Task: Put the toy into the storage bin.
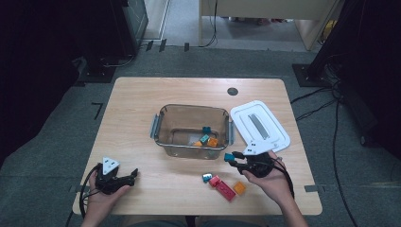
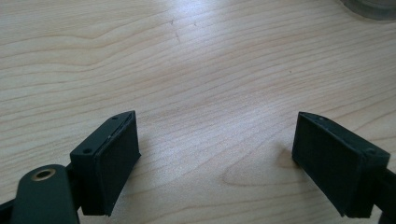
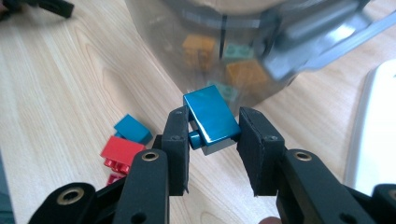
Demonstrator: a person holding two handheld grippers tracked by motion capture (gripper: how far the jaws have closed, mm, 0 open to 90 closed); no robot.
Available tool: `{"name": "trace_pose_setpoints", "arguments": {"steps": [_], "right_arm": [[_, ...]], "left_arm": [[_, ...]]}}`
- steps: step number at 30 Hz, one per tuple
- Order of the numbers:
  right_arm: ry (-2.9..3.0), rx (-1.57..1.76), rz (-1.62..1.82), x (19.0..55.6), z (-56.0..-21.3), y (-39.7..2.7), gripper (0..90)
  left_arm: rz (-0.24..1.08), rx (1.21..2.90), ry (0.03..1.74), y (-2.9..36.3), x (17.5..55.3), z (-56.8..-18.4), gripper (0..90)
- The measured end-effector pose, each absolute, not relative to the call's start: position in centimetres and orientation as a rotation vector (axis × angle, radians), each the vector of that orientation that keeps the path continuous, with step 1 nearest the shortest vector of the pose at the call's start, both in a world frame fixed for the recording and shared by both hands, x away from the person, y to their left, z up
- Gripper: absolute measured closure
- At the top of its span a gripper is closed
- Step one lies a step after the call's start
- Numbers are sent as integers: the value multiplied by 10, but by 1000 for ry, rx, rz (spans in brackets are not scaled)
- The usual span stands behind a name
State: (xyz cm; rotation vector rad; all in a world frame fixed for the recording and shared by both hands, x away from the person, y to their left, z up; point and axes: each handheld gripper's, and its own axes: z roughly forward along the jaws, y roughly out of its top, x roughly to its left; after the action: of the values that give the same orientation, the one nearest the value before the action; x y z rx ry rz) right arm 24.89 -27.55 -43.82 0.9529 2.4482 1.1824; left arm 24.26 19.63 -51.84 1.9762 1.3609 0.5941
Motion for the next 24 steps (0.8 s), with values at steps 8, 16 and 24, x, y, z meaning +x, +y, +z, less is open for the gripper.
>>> {"name": "trace_pose_setpoints", "arguments": {"steps": [8,16,24], "right_arm": [[2434,935,1205,248,-413,-277,659],[2431,918,1208,254,-393,-275,661],[2428,892,1227,262,-376,-269,661]], "left_arm": [[595,1976,1361,196,243,-518,147],[595,1974,1361,196,243,-518,146],[594,1975,1361,196,243,-518,146]]}}
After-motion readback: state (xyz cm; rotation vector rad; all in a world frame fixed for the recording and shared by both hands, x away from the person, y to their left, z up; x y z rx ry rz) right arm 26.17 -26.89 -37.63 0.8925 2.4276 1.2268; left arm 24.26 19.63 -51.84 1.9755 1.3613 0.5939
